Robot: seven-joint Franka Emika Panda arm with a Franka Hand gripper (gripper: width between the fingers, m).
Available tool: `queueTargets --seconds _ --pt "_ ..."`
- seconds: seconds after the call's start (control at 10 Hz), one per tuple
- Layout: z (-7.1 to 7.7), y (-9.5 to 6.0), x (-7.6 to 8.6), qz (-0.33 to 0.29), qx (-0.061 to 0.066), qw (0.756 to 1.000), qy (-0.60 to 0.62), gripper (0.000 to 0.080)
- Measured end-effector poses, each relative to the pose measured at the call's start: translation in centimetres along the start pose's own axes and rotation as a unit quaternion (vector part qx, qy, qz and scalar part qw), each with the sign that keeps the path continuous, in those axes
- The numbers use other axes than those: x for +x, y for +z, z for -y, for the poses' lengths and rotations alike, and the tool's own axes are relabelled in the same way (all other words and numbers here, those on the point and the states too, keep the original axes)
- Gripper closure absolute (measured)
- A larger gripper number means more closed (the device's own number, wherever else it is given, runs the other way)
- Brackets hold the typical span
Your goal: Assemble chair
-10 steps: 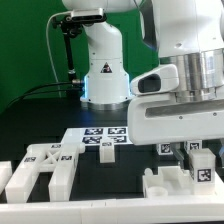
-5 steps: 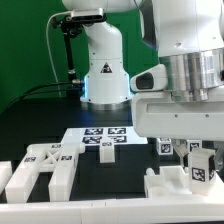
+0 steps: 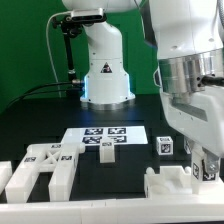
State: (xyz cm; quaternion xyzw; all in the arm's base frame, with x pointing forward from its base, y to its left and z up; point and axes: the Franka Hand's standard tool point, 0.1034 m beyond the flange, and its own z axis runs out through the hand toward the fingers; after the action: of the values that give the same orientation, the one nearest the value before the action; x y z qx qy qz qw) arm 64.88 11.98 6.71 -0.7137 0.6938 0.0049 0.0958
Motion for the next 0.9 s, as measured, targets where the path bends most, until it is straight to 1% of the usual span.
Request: queueTargets --seconds 0.1,0.3,0.6,0.7,0.8,0.9 --pt "0.05 -0.04 0.12 0.004 0.001 0.999 0.043 0.051" --pt "-0.07 0.03 0.43 0.006 0.003 0.996 0.093 0.051" --pt "-0.08 0.06 0.37 0.003 0.004 0.995 0.104 0.0501" --pt "-0.09 0.07 0.37 0.003 0.004 0.995 0.104 0.0314" --pt "-0.09 0.07 0.36 0.003 0.004 0.995 0.103 0.0178" --pt "-0.04 -0.03 0.4 0.003 0.004 0.995 0.095 0.0178"
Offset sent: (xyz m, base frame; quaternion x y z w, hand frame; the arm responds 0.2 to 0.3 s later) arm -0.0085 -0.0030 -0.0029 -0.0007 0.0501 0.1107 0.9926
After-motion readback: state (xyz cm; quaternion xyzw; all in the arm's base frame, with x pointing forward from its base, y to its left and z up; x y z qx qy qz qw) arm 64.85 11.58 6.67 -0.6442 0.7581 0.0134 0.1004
